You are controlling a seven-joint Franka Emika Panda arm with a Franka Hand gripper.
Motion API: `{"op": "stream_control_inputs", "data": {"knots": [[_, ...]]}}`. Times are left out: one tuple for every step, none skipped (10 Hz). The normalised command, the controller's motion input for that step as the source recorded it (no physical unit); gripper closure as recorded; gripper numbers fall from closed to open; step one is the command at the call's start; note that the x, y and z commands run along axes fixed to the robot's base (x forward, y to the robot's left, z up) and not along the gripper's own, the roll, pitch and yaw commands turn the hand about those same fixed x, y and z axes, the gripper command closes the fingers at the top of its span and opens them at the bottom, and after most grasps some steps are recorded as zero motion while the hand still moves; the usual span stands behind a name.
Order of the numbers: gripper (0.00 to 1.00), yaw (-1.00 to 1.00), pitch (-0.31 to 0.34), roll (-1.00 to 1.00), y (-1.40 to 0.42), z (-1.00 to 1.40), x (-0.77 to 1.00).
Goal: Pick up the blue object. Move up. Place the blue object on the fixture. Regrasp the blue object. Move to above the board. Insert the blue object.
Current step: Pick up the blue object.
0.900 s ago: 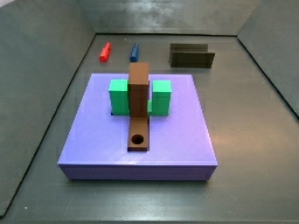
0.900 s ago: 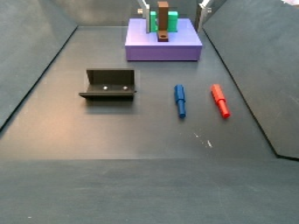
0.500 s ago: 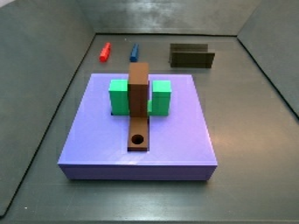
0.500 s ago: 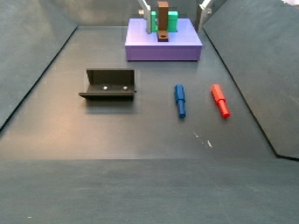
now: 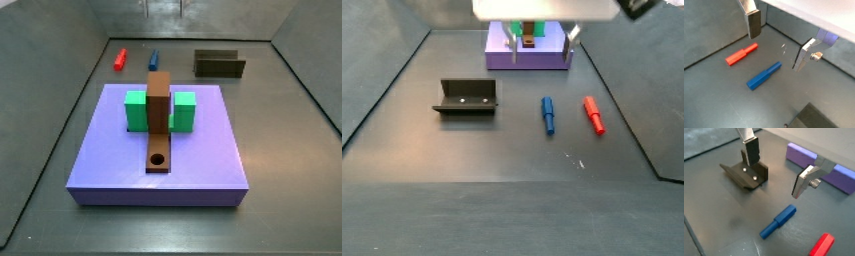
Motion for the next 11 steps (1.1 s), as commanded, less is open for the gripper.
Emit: {"op": "stream_control_inputs", "data": {"knots": [[0.0,0.0,-0.123,0.0,-0.38,-1.0,0.0],[0.0,-0.13,-0.163,0.08,-0.46,-0.99,0.0],[0.0,-0.21,-0.187,0.14,-0.53,-0.89,0.02],[0.0,-0.17,-0.163,0.18,-0.45,-0.87,0.0],[0.0,-0.1,-0.21,0.12,-0.28,-0.83,-0.05],[0.0,0.0,-0.247,0.07,-0.02,-0.78,-0.17],[0.0,0.03,-0.246,0.01,-0.01,-0.76,-0.09],[0.0,0.02,-0.18,0.06,0.0,-0.68,-0.04],[0.0,0.01,-0.134,0.13,0.0,-0.51,-0.01],[0.0,0.0,-0.044,0.19,0.0,-0.38,0.0],[0.0,-0.07,0.0,0.17,0.0,-0.27,0.0]]}}
